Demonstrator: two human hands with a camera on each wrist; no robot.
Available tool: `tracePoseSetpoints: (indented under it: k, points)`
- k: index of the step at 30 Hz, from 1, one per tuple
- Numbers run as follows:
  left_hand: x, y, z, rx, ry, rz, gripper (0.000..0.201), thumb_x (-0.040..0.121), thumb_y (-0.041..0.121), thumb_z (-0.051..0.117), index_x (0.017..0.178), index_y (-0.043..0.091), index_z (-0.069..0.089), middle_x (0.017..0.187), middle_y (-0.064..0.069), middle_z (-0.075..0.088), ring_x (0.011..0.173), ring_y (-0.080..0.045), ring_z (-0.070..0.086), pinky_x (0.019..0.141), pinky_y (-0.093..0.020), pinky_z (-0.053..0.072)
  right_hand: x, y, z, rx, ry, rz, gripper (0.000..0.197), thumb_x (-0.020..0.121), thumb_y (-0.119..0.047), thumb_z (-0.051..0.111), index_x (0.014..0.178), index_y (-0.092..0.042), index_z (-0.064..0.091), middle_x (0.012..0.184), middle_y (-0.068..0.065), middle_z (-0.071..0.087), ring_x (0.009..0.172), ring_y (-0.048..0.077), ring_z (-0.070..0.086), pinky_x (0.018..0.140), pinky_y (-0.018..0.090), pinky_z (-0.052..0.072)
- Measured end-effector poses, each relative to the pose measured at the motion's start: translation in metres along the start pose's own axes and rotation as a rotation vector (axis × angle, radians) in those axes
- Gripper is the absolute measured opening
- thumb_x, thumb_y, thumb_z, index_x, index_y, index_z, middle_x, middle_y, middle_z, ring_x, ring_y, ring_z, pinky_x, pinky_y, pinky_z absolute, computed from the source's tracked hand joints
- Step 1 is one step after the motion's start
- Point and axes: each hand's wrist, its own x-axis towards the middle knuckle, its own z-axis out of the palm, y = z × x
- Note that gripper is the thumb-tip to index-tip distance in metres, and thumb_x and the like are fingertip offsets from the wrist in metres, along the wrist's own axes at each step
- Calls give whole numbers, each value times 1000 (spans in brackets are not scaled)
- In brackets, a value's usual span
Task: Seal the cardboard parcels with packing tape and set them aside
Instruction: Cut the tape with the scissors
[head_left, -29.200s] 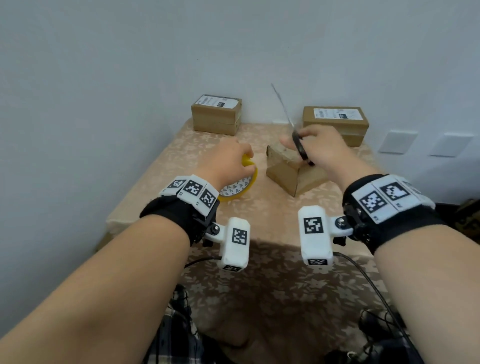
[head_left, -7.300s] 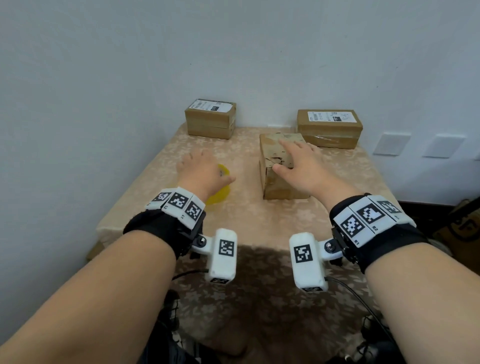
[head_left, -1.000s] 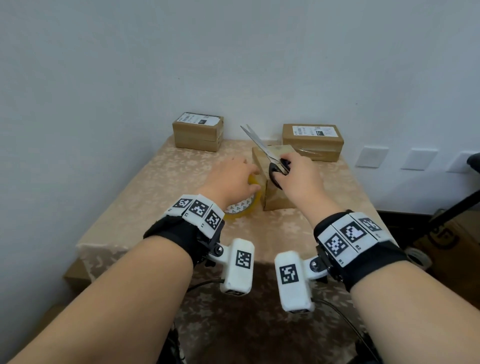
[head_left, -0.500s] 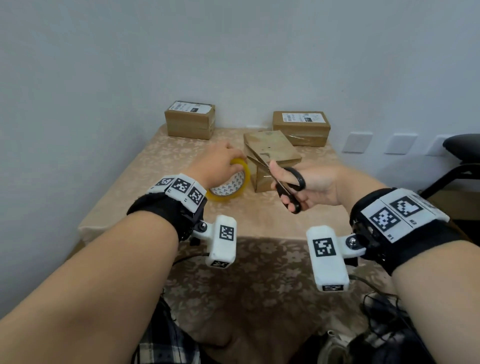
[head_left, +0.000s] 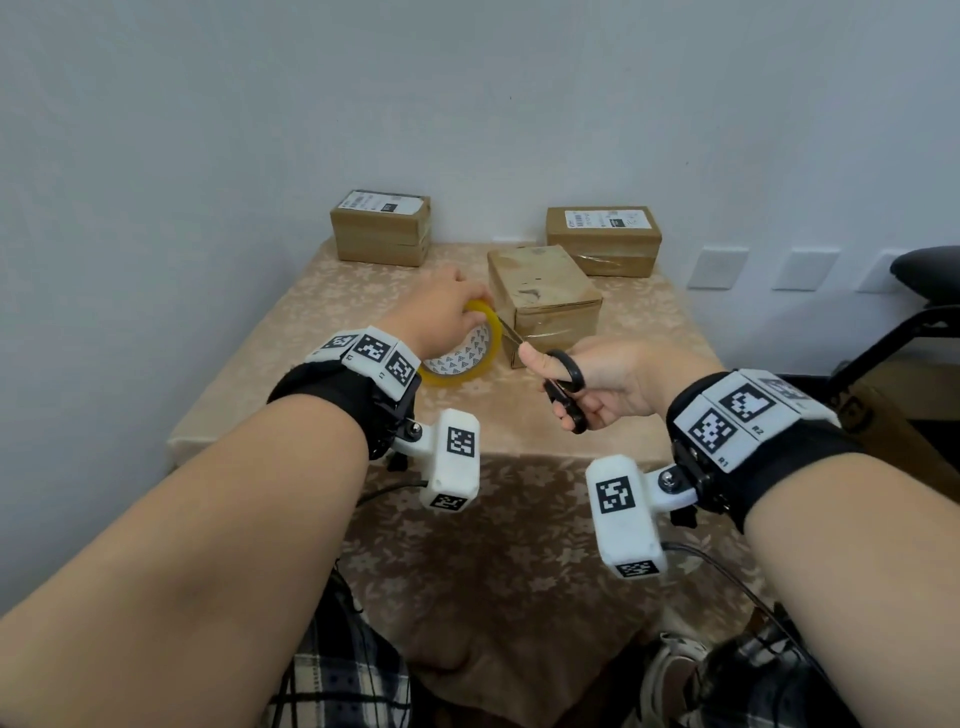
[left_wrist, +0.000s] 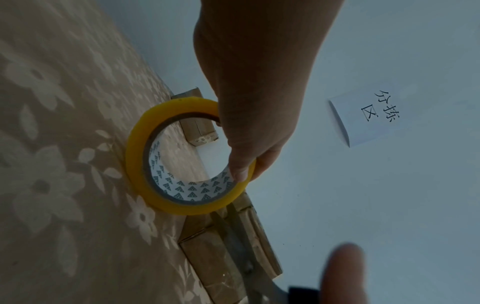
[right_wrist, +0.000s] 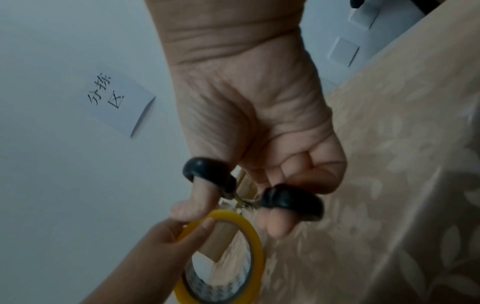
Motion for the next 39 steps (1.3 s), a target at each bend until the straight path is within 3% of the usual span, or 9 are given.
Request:
tracePoseSetpoints:
  k: [10, 15, 19, 23, 26, 30, 35, 37, 39]
  points:
    - [0, -5, 1, -17, -7, 6, 31, 98, 31, 46, 127, 25, 55, 124, -7, 45, 122, -25, 37, 101, -37, 31, 22, -9, 24, 88, 116, -70, 63, 82, -69, 50, 97, -8, 54, 71, 8, 62, 58, 16, 62, 57, 24, 40]
    - [11, 1, -3, -123, 99, -51, 22, 98, 36, 43, 90, 19, 55, 92, 1, 56, 87, -16, 52, 72, -30, 37, 25, -7, 20, 76, 122, -94, 57, 82, -68, 52, 89, -11, 56, 76, 10, 57, 52, 13, 61, 58, 25, 42]
    - [32, 10, -14, -70, -46, -98, 12, 87, 20, 52, 77, 16, 48, 81, -4, 55, 78, -21, 51, 64, -29, 38, 27, -4, 13, 87, 123, -88, 60, 83, -66, 52, 96, -8, 55, 73, 9, 55, 51, 12, 62, 63, 27, 44]
    - [44, 16, -27, -84, -282, -237, 21, 90, 26, 53, 76, 11, 61, 75, -3, 61, 61, -16, 54, 55, -21, 43, 31, -1, 5, 82, 107, -104, 65, 80, -67, 55, 106, -9, 60, 78, 8, 49, 50, 11, 61, 70, 33, 45]
    - [51, 16, -35, -140, -401, -350, 26, 91, 29, 53, 78, 9, 65, 74, -4, 66, 62, -18, 59, 69, -30, 50, 33, 0, 4, 72, 126, -116, 68, 81, -66, 55, 111, -5, 60, 75, 8, 50, 52, 12, 61, 70, 33, 47]
    - [52, 16, -37, -125, -463, -399, 26, 92, 36, 51, 85, 14, 62, 98, -9, 67, 84, -24, 61, 89, -39, 50, 36, 2, 7, 80, 165, -156, 76, 82, -63, 56, 118, 5, 55, 73, 10, 54, 51, 13, 59, 69, 34, 45]
    - [50, 18, -27, -232, -454, -384, 22, 96, 22, 47, 89, 9, 63, 90, -6, 63, 64, -15, 57, 50, -22, 46, 36, 4, 8, 106, 174, -181, 74, 81, -61, 59, 117, 4, 55, 75, 10, 54, 53, 14, 58, 69, 35, 45]
    - [47, 20, -26, -154, -400, -346, 16, 95, 20, 51, 88, 11, 61, 87, -5, 59, 65, -14, 56, 48, -18, 46, 35, 4, 9, 115, 174, -184, 72, 81, -61, 59, 115, 2, 56, 75, 10, 54, 51, 13, 58, 69, 34, 44]
    - [47, 21, -26, 47, -412, -252, 20, 98, 19, 47, 105, 7, 62, 87, -6, 60, 74, -20, 57, 54, -15, 44, 34, 4, 10, 126, 166, -183, 68, 80, -62, 59, 108, 0, 57, 74, 10, 53, 48, 12, 56, 67, 33, 43]
